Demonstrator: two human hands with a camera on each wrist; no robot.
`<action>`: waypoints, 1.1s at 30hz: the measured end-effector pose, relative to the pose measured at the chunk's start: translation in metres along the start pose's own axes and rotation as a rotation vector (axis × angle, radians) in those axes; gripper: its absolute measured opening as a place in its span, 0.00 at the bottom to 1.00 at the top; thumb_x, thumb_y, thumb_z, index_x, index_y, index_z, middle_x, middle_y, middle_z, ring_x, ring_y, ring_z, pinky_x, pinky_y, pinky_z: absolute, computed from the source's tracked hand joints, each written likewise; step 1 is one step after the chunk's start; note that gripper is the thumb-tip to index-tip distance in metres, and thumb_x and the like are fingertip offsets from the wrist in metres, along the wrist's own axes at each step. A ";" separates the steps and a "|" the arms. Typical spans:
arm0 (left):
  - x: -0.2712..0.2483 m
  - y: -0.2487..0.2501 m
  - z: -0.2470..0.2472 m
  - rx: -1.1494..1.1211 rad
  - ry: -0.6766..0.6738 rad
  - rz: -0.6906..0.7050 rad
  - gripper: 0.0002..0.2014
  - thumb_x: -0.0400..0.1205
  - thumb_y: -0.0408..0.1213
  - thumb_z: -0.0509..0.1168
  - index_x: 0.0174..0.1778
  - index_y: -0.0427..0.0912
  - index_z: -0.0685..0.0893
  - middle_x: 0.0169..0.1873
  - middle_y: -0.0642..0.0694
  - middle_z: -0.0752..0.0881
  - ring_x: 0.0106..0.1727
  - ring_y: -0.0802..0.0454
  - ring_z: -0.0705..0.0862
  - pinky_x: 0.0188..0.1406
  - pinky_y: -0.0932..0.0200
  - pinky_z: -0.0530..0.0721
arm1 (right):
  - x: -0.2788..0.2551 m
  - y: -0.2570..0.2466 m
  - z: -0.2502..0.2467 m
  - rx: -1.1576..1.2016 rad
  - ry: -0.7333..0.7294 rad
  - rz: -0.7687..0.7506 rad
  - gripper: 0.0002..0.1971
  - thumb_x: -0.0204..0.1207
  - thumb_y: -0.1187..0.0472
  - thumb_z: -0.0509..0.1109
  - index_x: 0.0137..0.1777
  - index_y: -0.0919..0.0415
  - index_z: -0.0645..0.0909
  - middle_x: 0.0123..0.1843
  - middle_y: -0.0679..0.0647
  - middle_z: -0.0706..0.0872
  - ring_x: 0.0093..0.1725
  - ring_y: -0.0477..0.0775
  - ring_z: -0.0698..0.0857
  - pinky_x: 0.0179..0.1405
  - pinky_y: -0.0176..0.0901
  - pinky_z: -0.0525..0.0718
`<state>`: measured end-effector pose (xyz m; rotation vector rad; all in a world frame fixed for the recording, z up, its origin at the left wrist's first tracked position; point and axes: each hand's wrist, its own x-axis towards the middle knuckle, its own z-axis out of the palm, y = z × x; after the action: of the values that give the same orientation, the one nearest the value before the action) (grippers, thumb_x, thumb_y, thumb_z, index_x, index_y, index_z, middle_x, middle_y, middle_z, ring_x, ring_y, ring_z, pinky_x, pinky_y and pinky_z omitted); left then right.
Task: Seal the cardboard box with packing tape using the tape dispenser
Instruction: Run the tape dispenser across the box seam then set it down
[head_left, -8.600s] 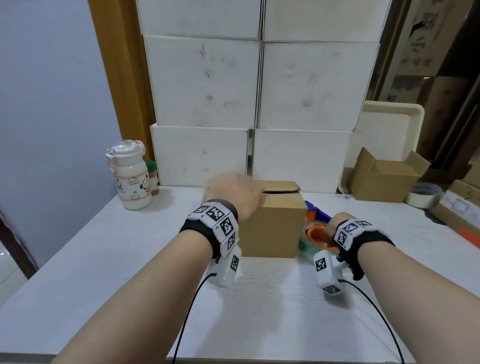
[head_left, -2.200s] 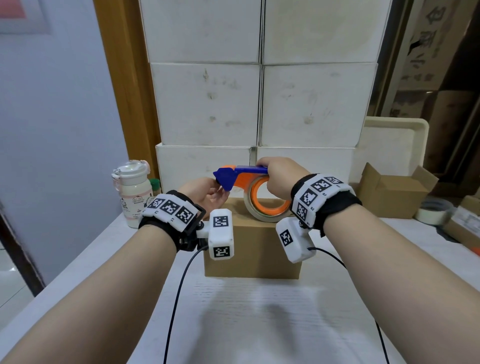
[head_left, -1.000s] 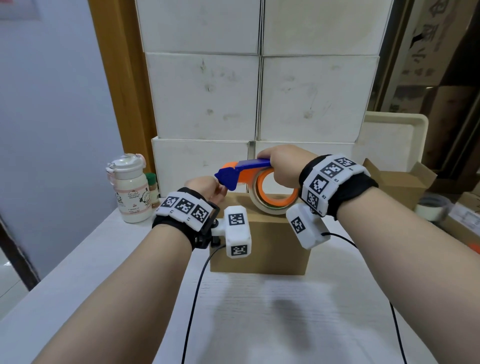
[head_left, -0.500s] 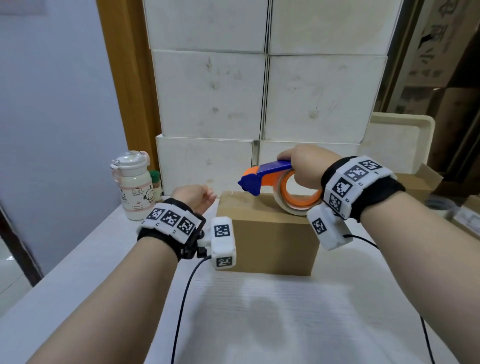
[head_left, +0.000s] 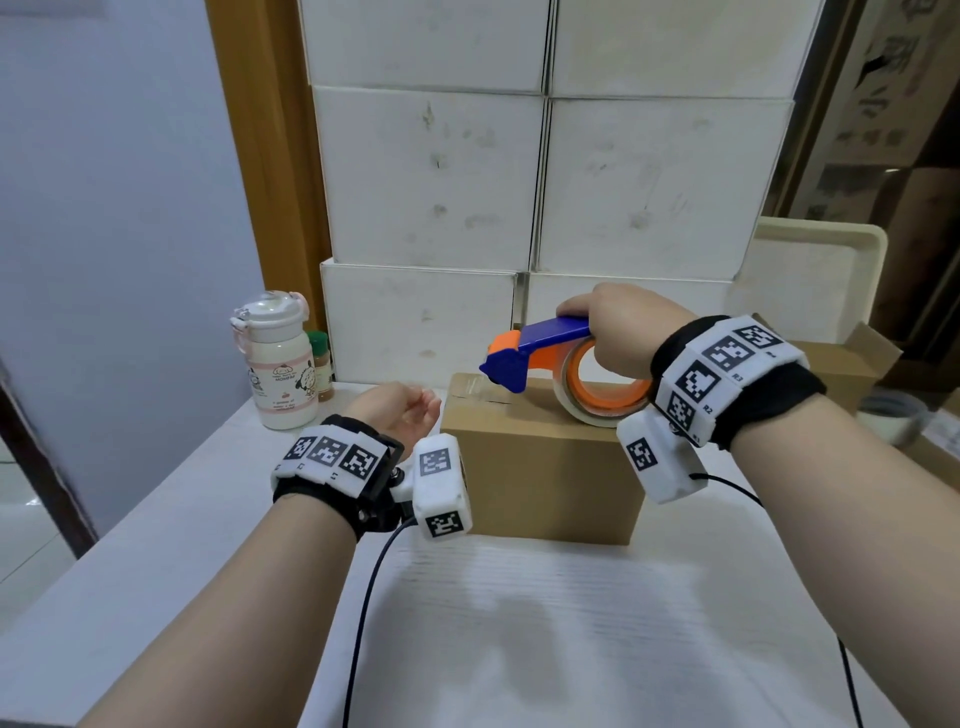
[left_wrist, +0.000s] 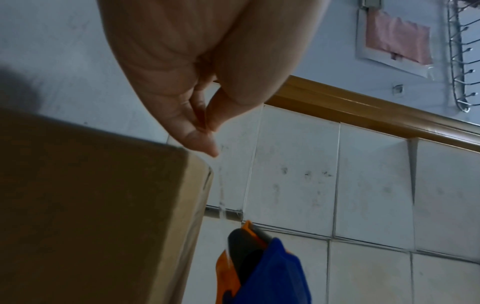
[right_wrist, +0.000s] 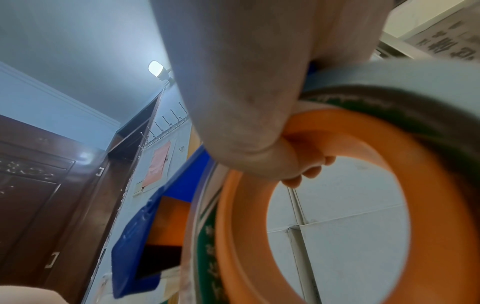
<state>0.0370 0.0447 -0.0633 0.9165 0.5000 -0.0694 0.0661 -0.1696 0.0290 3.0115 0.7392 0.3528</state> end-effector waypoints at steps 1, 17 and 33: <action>0.002 -0.001 -0.001 -0.004 -0.007 -0.006 0.12 0.87 0.29 0.52 0.38 0.36 0.71 0.31 0.45 0.74 0.31 0.55 0.75 0.20 0.69 0.82 | 0.000 0.000 0.000 -0.004 0.004 -0.005 0.26 0.71 0.76 0.57 0.63 0.51 0.78 0.45 0.53 0.80 0.43 0.56 0.79 0.41 0.44 0.74; 0.012 -0.018 0.004 0.225 0.102 0.079 0.16 0.84 0.22 0.50 0.31 0.34 0.71 0.24 0.44 0.74 0.22 0.55 0.70 0.12 0.70 0.69 | 0.001 -0.003 0.003 -0.063 0.020 -0.036 0.23 0.74 0.73 0.60 0.65 0.51 0.77 0.49 0.54 0.81 0.48 0.56 0.80 0.47 0.46 0.78; 0.027 -0.041 -0.010 0.691 0.153 0.134 0.19 0.83 0.27 0.52 0.23 0.38 0.65 0.06 0.48 0.67 0.08 0.55 0.62 0.19 0.68 0.58 | 0.004 -0.007 0.005 -0.042 -0.001 -0.016 0.23 0.73 0.73 0.59 0.63 0.51 0.79 0.48 0.54 0.82 0.47 0.56 0.80 0.46 0.45 0.77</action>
<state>0.0459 0.0317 -0.1108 1.6385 0.5654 -0.0505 0.0671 -0.1616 0.0243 2.9649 0.7450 0.3615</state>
